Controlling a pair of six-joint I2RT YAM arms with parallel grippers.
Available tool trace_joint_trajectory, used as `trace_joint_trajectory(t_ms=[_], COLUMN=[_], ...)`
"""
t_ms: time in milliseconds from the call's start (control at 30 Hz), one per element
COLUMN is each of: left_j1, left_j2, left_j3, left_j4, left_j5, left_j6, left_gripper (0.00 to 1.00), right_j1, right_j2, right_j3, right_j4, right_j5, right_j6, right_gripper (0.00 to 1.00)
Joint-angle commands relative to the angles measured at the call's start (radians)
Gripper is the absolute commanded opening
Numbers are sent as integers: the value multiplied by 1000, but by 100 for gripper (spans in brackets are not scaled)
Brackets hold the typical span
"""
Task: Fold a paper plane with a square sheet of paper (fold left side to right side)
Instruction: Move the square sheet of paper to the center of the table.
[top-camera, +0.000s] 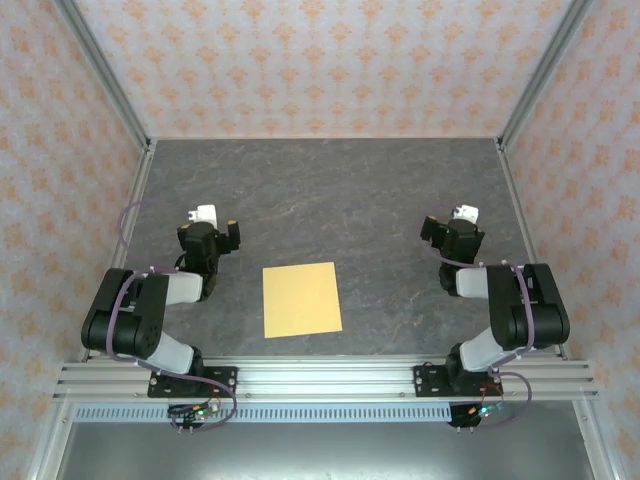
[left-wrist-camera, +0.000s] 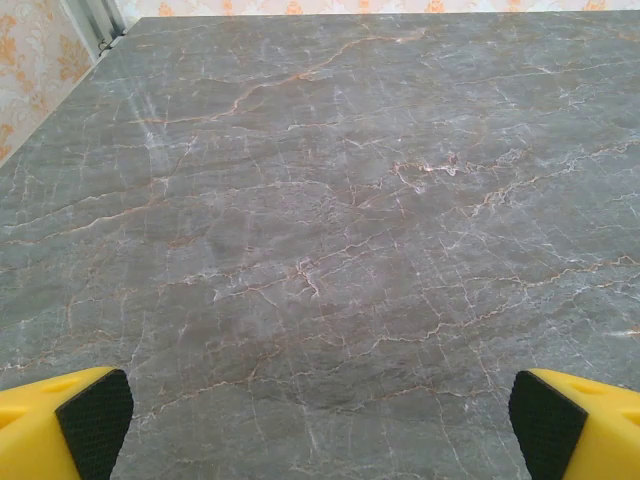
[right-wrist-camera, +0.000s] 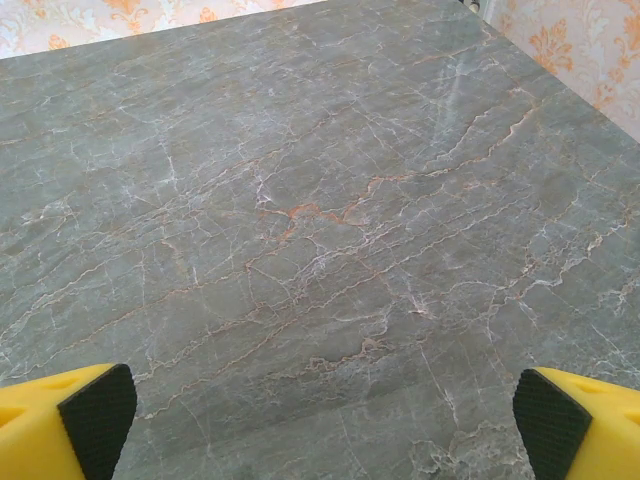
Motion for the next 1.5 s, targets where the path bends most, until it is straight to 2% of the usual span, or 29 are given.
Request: trace_joint_trajectory(t_ms=[0, 667, 700, 733, 800, 933, 1000, 1167, 1200, 1300, 1467], left_j1=[9, 9, 9, 7, 6, -22, -82, -351, -399, -538, -738], left_j2=[-4, -6, -22, -60, -166, -357, -413, -454, -448, -407, -250], left_j3=[25, 23, 31, 49, 122, 224, 267, 335, 345, 367, 414], left_j4=[18, 21, -1, -55, -283, -617, -754, -1038, -1082, -1209, -1289], left_j5=[2, 4, 15, 32, 26, 25, 38, 35, 66, 69, 76], left_j6=[10, 12, 14, 23, -2, -220, -311, -352, -360, -399, -473], left_gripper=[100, 100, 100, 99, 98, 99, 99, 99, 98, 97, 97], right_j1=[-1, 0, -1, -1, -3, -3, 1, 44, 64, 131, 194], right_j2=[-12, -14, -25, -57, -161, -374, -446, -559, -578, -608, -617], right_j3=[-2, -5, -3, 8, 50, 120, 166, 204, 203, 192, 167], right_j4=[36, 41, 31, -17, -185, -463, -616, -868, -907, -984, -1021], right_j5=[11, 12, 42, 85, 105, 27, -27, -152, -161, -159, -108], right_j6=[3, 4, 17, 38, 46, 89, 139, 265, 286, 316, 341], right_gripper=[100, 100, 100, 100, 100, 100, 100, 100, 100, 100, 100])
